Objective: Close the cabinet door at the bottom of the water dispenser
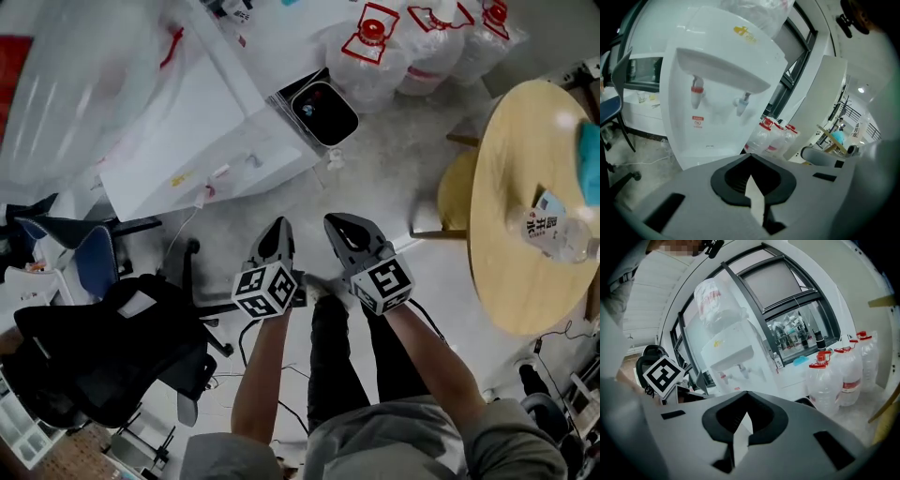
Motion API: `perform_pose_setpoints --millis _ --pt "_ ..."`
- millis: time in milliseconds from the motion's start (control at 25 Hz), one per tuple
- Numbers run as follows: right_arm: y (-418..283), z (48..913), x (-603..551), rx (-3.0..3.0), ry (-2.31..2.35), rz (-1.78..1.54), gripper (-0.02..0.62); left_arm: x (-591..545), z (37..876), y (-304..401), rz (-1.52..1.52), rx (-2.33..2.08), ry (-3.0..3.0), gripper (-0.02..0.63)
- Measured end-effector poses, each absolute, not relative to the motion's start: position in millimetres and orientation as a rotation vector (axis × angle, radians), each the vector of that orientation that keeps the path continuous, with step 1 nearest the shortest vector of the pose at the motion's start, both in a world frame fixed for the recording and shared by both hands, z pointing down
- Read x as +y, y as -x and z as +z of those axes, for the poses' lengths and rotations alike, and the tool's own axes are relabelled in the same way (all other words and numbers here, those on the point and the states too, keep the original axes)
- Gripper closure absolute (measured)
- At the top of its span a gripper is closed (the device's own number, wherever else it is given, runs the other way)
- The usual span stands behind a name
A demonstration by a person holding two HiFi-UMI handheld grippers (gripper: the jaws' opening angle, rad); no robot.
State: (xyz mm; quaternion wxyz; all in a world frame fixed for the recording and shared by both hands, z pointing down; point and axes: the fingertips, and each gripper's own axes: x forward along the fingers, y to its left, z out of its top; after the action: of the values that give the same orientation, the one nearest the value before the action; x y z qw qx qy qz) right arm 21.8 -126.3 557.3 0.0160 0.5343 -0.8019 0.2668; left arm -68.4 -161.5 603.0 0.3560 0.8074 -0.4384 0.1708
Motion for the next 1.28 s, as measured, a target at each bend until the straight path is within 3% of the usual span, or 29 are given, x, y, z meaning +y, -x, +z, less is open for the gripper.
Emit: perform_pose_setpoints --millis 1280 --pt "-1 247 -91 -2.685 -1.669 0.473 0.588 -117 244 78 0.202 -1.244 -2.555 0.601"
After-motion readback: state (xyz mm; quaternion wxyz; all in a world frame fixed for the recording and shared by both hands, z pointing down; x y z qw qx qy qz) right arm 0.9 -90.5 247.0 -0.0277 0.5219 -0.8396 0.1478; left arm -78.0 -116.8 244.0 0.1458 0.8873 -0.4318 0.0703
